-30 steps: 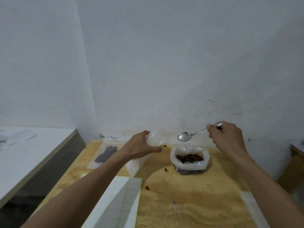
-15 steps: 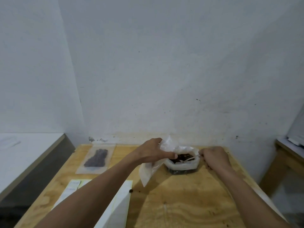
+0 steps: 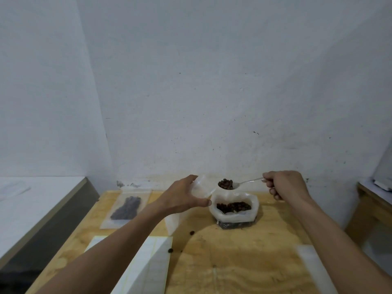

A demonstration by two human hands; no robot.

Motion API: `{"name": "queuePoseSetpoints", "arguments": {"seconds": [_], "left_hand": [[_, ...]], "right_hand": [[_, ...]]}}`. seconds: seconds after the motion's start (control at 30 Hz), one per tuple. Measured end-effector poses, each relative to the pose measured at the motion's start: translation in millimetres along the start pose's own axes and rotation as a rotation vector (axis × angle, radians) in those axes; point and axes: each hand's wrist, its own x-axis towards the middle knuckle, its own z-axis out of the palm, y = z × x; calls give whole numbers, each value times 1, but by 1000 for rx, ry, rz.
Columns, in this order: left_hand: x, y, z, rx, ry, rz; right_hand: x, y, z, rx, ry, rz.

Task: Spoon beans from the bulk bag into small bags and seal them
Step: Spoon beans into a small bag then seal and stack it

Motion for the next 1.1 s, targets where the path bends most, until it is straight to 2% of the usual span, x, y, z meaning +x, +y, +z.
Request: {"name": "queuePoseSetpoints", "arguments": {"seconds": [0.47,0.77,0.93,1.1], "left_hand": [[-6,-15,-12,8,64,-103],[-10,-19,-14,-10,66,-126],[-6,-5,-12,1,39,-96],[1,16,6,26,-31,-89]], "right_hand": [[-32,-19,41,-65,-62,-369],[-35,-19,38,-141,-10,-403],[-25,-15,10,-320,96,-395],[-20,6,-13,-629,162,-442]]}}
